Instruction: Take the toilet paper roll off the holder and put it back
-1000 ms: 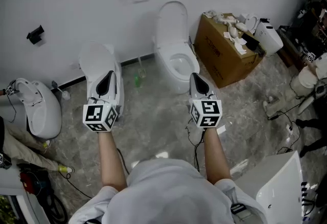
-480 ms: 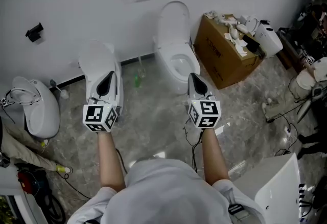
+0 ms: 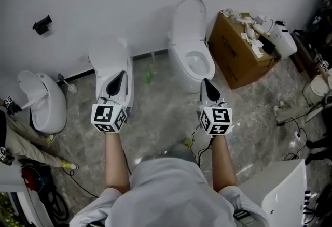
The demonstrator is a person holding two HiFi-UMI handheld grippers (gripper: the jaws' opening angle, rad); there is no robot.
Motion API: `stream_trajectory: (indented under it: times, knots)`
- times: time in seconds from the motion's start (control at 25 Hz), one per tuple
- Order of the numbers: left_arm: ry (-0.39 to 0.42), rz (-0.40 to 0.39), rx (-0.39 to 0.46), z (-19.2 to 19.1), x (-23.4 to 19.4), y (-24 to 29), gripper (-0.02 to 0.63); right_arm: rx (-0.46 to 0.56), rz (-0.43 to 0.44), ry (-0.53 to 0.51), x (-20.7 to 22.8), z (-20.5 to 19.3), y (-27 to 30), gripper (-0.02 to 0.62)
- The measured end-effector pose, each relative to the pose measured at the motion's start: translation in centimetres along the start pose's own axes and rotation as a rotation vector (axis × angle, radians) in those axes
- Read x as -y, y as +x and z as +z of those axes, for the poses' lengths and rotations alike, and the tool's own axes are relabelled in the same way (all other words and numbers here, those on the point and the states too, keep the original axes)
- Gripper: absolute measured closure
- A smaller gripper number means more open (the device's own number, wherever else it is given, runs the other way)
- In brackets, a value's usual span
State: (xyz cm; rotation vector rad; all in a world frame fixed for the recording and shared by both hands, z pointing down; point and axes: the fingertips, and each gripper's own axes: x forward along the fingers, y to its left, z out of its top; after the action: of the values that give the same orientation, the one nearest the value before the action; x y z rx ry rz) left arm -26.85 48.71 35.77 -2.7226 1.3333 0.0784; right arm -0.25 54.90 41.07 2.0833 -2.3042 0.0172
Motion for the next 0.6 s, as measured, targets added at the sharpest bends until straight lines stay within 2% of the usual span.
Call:
stream_trajectory:
  times: [0.28, 0.6]
  knots:
    - [-0.018, 0.002, 0.008, -1.2, -1.8, 3.3, 0.604, -0.014, 0.015, -0.023, 0.6, -0.6, 4.1, 0.592]
    - [-0.016, 0.002, -0.022, -2.9, -4.0, 10.4, 0.606, -0.017, 0.014, -0.006, 3.9, -0.9, 11.7, 0.593]
